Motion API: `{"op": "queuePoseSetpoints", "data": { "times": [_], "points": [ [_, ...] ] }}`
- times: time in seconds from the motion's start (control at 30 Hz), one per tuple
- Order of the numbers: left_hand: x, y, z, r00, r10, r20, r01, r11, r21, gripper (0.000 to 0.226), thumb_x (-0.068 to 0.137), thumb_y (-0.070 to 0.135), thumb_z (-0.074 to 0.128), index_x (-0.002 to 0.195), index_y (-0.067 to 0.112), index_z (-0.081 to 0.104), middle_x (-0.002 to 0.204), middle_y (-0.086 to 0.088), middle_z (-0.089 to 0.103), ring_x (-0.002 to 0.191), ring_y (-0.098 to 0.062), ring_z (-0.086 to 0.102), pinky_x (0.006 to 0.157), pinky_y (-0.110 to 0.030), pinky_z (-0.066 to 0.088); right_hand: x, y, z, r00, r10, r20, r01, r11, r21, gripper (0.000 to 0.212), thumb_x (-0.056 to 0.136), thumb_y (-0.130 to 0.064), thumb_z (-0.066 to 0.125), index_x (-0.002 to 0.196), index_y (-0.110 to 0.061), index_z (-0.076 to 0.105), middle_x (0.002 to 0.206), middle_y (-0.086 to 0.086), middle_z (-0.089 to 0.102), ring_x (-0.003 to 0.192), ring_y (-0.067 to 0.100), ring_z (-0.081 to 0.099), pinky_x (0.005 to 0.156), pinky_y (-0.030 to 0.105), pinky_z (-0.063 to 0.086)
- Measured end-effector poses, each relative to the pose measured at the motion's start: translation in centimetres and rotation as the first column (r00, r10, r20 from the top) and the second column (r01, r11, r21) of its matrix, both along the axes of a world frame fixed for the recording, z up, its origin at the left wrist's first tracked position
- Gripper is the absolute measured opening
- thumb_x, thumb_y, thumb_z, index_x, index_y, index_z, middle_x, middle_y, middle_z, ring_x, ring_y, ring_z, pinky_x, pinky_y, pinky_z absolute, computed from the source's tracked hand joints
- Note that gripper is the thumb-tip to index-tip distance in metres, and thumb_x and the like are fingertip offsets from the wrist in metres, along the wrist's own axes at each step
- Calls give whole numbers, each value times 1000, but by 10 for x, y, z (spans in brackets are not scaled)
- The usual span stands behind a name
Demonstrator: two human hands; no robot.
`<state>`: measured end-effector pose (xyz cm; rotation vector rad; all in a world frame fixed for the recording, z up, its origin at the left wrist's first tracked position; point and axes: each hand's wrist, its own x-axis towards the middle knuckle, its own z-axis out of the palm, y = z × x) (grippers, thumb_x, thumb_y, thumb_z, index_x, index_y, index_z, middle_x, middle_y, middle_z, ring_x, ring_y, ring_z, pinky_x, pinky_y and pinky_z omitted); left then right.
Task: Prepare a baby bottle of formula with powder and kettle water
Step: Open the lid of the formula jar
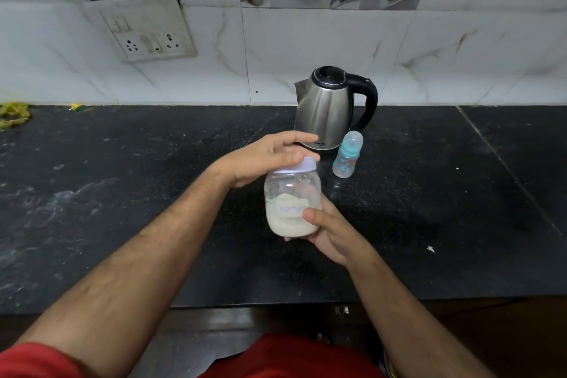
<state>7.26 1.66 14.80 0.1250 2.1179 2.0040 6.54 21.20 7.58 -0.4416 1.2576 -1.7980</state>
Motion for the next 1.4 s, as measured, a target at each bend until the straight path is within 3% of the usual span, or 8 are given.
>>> {"op": "queuePoseSetpoints", "data": {
  "times": [0.17, 0.3, 0.43, 0.6, 0.73, 0.9, 1.13, 1.4],
  "points": [
    [-14, 7, 5, 992, 125, -14, -125, 991, -40, 51, 75, 22, 77, 123, 20, 60, 102, -1, 76, 94, -15, 72, 81, -29, 55, -5, -2, 10, 994, -99, -50, 100, 994, 32, 105, 54, -52, 92, 140, -17, 44, 128, 13, 63, 108, 30, 66, 73, 43, 60],
    [-17, 17, 7, 985, 169, -27, -171, 983, -61, 44, 74, 20, 75, 116, 22, 61, 97, 0, 76, 89, -12, 72, 78, -26, 55, -4, -5, 12, 969, -170, -181, 190, 976, 103, 85, 58, -30, 86, 134, -20, 48, 123, 14, 66, 103, 30, 70, 64, 38, 61],
    [-16, 24, 9, 971, 230, -70, -236, 969, -79, 41, 73, 18, 75, 110, 23, 59, 98, -1, 77, 89, -11, 72, 78, -28, 56, -3, -10, 14, 918, -290, -272, 305, 952, 14, 77, 61, -24, 81, 132, -13, 53, 122, 14, 68, 112, 28, 66, 89, 38, 58],
    [-9, 27, 14, 956, 276, -101, -285, 954, -95, 34, 72, 16, 73, 97, 22, 51, 98, -4, 78, 82, -9, 70, 72, -26, 55, 4, -17, 9, 867, -383, -317, 406, 914, 7, 81, 57, -24, 82, 131, -9, 52, 121, 13, 68, 111, 26, 67, 94, 39, 55],
    [-3, 41, 10, 868, 445, -220, -493, 824, -280, 26, 66, 31, 71, 77, 31, 48, 92, 3, 77, 83, -17, 69, 79, -41, 57, 7, -23, 6, 777, -398, -488, 530, 831, 166, 81, 51, -37, 82, 125, -30, 48, 113, -8, 67, 102, 7, 67, 85, 32, 57],
    [-5, 35, 16, 849, 496, -184, -528, 782, -330, 34, 64, 42, 73, 92, 31, 57, 99, 5, 72, 95, -15, 68, 90, -44, 55, -6, -23, 12, 822, -303, -481, 417, 897, 146, 85, 56, -28, 86, 130, -31, 45, 120, -11, 64, 107, 2, 64, 82, 21, 54],
    [-4, 17, 17, 898, 429, -91, -435, 844, -314, 62, 68, 61, 72, 118, 29, 57, 112, 5, 70, 103, -10, 69, 94, -38, 56, -16, -24, 16, 875, -239, -421, 339, 923, 181, 75, 62, -23, 86, 128, -21, 49, 122, 0, 66, 109, 10, 66, 86, 26, 54],
    [12, -12, -6, 889, 458, -28, -456, 875, -163, 54, 76, 36, 80, 123, 24, 57, 114, -1, 71, 99, -8, 70, 88, -29, 51, -16, -15, 9, 898, -262, -353, 343, 920, 189, 76, 62, -17, 86, 129, -18, 51, 118, 2, 69, 106, 13, 68, 80, 24, 55]
  ]
}}
